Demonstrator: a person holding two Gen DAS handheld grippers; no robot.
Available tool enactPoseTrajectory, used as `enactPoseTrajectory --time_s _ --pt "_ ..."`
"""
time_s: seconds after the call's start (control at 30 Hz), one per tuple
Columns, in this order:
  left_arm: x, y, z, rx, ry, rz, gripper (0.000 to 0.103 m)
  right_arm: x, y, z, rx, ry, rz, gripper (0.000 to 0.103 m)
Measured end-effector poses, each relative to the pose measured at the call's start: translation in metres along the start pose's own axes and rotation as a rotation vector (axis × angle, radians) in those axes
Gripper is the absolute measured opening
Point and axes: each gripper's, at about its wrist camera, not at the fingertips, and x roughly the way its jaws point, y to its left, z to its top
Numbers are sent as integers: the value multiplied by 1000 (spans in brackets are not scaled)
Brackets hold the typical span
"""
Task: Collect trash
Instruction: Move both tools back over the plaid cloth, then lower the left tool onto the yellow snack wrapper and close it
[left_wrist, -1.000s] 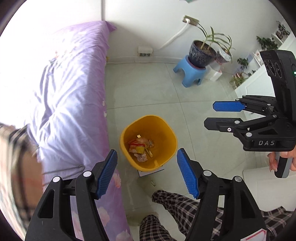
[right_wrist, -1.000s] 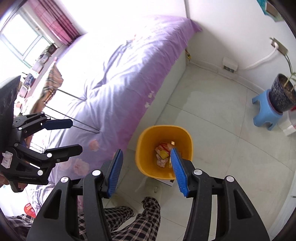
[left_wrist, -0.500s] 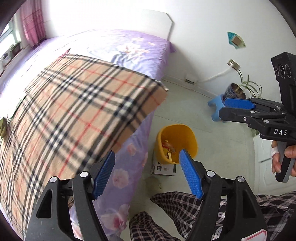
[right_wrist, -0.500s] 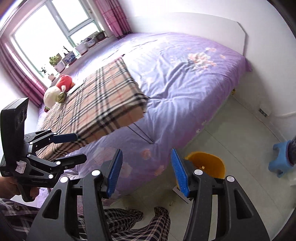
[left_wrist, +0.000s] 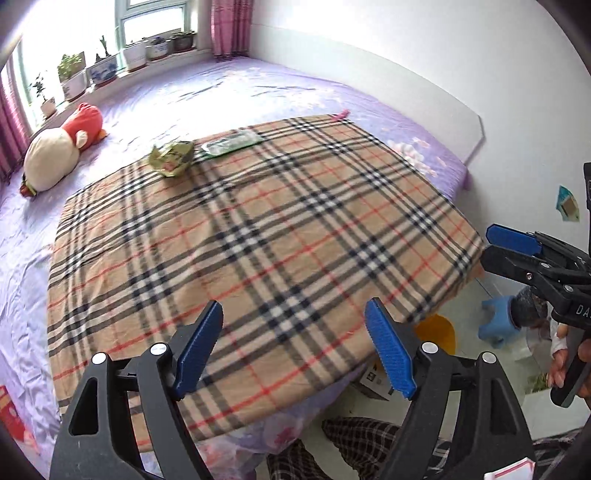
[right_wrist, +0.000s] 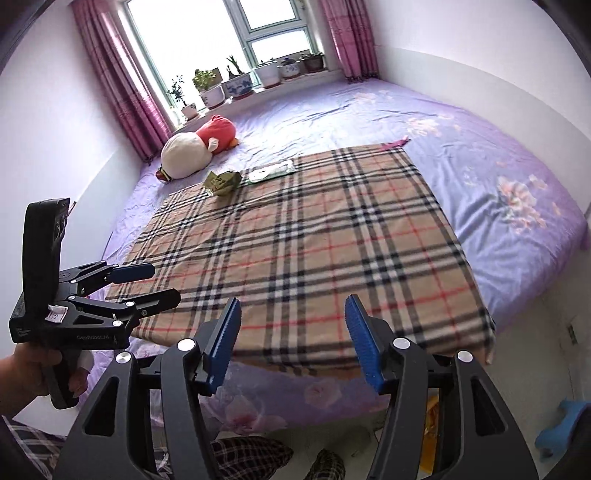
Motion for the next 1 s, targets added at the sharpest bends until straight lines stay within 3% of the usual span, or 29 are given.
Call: enactPoseTrajectory --time_s 0.17,0.23,0.33,0.63,0.9,1.0 --pt "8 53 17 -85 -23 80 97 35 19 31 -44 -6 -3 71" --pt "14 68 28 -100 -28 99 98 50 24 44 -46 -12 -12 79" --pt "29 84 47 -103 -33 135 98 71 26 62 -37 -15 -32 83" --pt "88 117 103 -86 -16 180 98 122 15 106 39 -1 -49 85" --pt "131 139 135 -64 23 190 98 136 7 111 51 20 -63 86" --pt "142 144 141 -54 39 162 98 137 5 110 55 26 -65 86"
